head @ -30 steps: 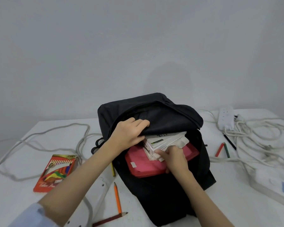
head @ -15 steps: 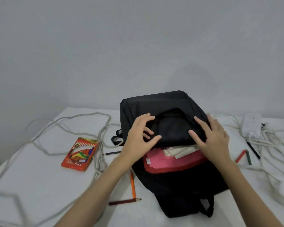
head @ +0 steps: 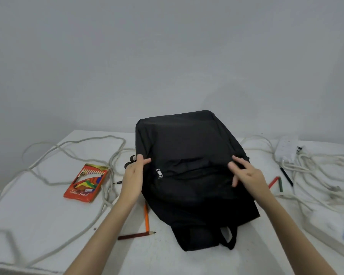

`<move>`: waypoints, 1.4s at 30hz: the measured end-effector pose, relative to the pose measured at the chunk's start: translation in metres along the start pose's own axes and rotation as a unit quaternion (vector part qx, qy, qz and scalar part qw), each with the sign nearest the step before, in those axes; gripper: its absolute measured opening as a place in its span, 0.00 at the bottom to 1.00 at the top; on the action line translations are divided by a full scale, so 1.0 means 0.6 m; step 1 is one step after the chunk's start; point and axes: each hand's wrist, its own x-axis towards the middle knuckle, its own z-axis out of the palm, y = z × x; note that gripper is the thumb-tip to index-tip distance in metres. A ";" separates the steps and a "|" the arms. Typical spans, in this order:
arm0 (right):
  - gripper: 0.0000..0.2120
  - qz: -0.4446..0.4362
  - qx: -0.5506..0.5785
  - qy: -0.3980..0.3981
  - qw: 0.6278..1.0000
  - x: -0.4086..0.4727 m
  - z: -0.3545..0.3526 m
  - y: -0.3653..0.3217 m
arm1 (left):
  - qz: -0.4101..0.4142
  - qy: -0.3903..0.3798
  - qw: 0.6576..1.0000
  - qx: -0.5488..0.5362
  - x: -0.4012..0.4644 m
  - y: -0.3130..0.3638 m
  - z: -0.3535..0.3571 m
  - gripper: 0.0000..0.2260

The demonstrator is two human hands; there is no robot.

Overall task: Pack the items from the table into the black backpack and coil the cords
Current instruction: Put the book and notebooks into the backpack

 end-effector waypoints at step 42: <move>0.02 0.120 0.381 0.020 0.917 0.054 -0.139 -0.191 | -0.078 -0.015 0.906 -0.416 0.058 0.219 0.056 0.04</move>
